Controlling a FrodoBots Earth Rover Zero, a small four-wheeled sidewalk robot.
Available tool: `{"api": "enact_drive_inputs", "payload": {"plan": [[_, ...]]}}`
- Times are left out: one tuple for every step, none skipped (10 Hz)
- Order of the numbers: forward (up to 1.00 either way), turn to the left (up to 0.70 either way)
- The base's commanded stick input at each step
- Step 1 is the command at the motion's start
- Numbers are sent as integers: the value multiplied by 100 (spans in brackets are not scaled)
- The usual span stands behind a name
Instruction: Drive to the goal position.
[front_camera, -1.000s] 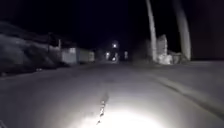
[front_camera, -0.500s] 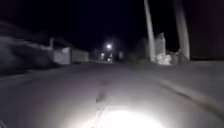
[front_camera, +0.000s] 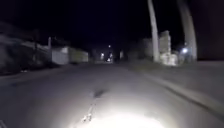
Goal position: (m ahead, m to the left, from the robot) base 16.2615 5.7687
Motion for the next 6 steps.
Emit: {"api": "enact_drive_inputs", "payload": {"plan": [[100,0],[100,0],[100,0],[100,0],[100,0],[100,0]]}}
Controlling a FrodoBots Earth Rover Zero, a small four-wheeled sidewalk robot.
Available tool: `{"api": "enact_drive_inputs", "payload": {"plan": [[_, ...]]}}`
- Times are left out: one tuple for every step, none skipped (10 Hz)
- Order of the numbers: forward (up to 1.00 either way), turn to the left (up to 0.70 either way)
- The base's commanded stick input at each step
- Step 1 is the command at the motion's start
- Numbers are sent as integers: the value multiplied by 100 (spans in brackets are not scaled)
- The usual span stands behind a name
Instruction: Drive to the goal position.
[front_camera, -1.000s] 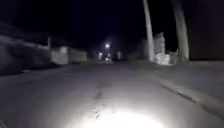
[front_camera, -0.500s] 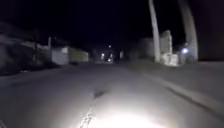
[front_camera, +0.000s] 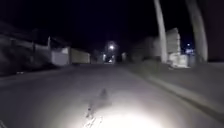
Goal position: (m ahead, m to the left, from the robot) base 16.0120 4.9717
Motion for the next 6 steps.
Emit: {"api": "enact_drive_inputs", "payload": {"plan": [[100,0],[100,0],[100,0],[100,0],[100,0],[100,0]]}}
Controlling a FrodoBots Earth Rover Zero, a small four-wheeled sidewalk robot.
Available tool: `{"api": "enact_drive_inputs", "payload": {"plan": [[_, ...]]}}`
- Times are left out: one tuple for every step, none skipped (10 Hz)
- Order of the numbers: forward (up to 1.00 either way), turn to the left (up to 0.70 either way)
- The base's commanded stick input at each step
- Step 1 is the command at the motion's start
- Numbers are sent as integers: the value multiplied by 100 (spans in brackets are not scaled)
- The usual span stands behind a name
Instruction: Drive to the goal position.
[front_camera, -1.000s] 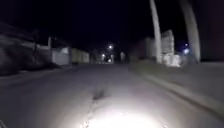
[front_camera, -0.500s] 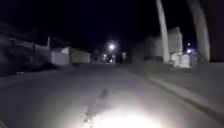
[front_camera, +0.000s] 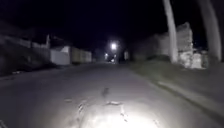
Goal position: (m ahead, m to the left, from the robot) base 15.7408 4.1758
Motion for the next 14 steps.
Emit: {"api": "enact_drive_inputs", "payload": {"plan": [[100,0],[100,0],[100,0],[100,0],[100,0],[100,0],[100,0],[100,0],[100,0],[100,0],[100,0],[100,0],[100,0],[100,0]]}}
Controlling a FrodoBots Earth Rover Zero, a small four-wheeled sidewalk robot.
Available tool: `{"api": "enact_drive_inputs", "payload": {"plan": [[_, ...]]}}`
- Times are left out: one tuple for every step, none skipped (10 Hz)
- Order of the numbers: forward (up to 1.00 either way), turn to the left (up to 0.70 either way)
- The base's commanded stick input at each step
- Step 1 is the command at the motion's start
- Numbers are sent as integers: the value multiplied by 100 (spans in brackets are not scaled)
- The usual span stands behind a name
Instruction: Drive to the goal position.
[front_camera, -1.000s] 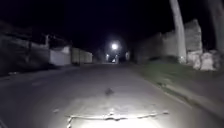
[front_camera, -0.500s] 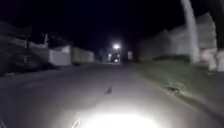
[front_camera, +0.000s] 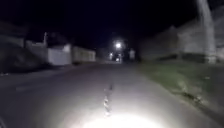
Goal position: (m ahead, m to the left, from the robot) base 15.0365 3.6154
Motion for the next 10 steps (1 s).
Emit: {"api": "enact_drive_inputs", "payload": {"plan": [[100,0],[100,0],[100,0],[100,0],[100,0],[100,0],[100,0],[100,0],[100,0],[100,0]]}}
